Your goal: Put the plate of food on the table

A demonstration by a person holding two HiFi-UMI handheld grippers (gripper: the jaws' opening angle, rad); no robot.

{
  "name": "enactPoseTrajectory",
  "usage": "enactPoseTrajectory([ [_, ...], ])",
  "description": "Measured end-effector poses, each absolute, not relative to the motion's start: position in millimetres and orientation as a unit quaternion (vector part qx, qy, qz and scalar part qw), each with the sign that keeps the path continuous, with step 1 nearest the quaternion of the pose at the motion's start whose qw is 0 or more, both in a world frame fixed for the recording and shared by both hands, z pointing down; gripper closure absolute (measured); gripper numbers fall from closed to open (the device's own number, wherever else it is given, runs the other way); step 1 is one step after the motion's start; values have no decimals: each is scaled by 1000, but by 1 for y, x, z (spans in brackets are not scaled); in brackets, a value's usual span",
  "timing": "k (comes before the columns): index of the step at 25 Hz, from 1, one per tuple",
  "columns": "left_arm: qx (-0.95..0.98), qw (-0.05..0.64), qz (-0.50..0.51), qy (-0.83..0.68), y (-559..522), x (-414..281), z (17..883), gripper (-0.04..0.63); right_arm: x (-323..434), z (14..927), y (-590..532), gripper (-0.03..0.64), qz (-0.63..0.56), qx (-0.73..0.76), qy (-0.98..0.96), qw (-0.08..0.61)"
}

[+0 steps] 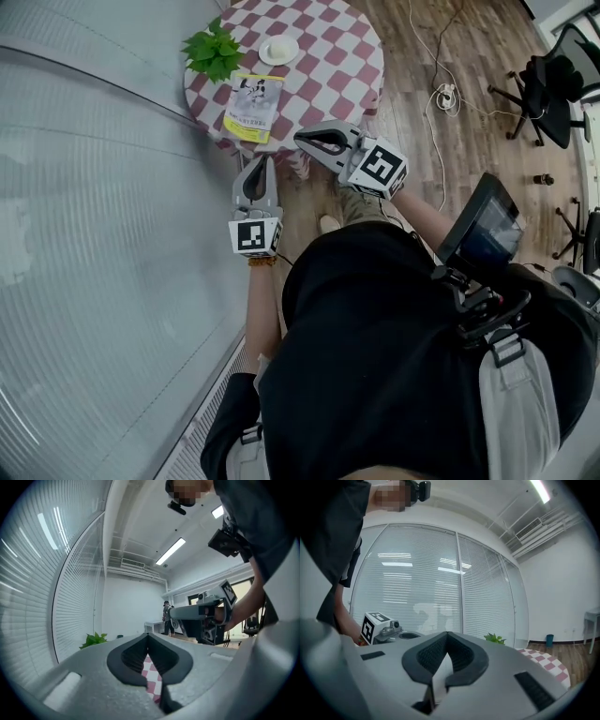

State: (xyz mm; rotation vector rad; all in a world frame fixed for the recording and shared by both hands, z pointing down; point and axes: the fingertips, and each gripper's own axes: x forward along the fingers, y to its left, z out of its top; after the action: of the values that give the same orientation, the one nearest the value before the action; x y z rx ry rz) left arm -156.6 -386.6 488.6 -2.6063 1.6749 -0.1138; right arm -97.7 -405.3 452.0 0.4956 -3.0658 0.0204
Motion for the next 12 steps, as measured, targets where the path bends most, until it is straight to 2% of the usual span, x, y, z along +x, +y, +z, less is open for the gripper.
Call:
enactPoseTrajectory([
  [12, -829, -24, -41, 558, -359, -154, 514, 589, -106, 489, -366, 607, 41, 148, -987, 50],
])
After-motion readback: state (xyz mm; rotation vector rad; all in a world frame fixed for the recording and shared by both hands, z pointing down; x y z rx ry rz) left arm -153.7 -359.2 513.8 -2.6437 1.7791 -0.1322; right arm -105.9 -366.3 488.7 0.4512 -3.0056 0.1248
